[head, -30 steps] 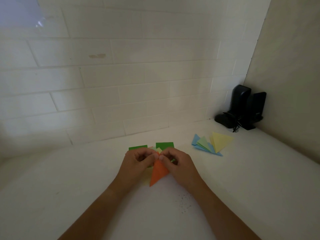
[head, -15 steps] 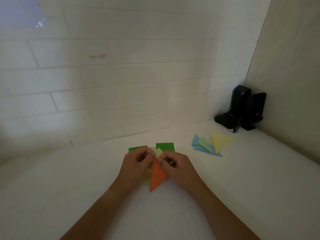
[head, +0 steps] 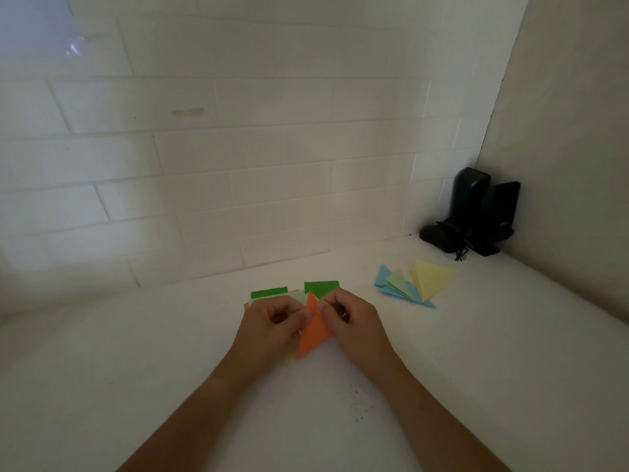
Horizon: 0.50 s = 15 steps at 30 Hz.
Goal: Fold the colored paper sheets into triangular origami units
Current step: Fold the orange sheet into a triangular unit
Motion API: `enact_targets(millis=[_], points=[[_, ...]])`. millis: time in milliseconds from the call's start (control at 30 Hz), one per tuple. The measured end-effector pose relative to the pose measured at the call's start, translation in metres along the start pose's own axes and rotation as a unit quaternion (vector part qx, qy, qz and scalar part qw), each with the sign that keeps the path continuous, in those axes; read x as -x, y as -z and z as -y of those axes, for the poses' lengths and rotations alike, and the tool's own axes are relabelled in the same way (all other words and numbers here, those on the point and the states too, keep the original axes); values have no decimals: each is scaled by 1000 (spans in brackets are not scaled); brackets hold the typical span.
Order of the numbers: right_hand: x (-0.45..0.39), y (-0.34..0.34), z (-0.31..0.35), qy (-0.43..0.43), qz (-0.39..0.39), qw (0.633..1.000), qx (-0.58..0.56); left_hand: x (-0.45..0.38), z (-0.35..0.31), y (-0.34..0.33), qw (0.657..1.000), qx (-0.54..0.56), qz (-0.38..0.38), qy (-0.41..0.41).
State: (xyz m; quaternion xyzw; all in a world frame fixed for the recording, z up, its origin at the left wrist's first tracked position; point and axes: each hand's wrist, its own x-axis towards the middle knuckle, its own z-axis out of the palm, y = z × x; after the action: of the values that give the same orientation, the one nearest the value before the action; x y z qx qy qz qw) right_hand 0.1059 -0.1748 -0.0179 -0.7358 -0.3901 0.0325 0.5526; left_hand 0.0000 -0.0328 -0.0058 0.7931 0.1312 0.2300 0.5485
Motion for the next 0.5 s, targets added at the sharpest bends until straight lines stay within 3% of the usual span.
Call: enact_targets(millis=[233,500], points=[[0,0,0,2,2,1000,-2,-1,4,0,999,-28,21,7],[1,0,-1,-6,23,999,-23,-3,4,2,1000,1,-6,19]])
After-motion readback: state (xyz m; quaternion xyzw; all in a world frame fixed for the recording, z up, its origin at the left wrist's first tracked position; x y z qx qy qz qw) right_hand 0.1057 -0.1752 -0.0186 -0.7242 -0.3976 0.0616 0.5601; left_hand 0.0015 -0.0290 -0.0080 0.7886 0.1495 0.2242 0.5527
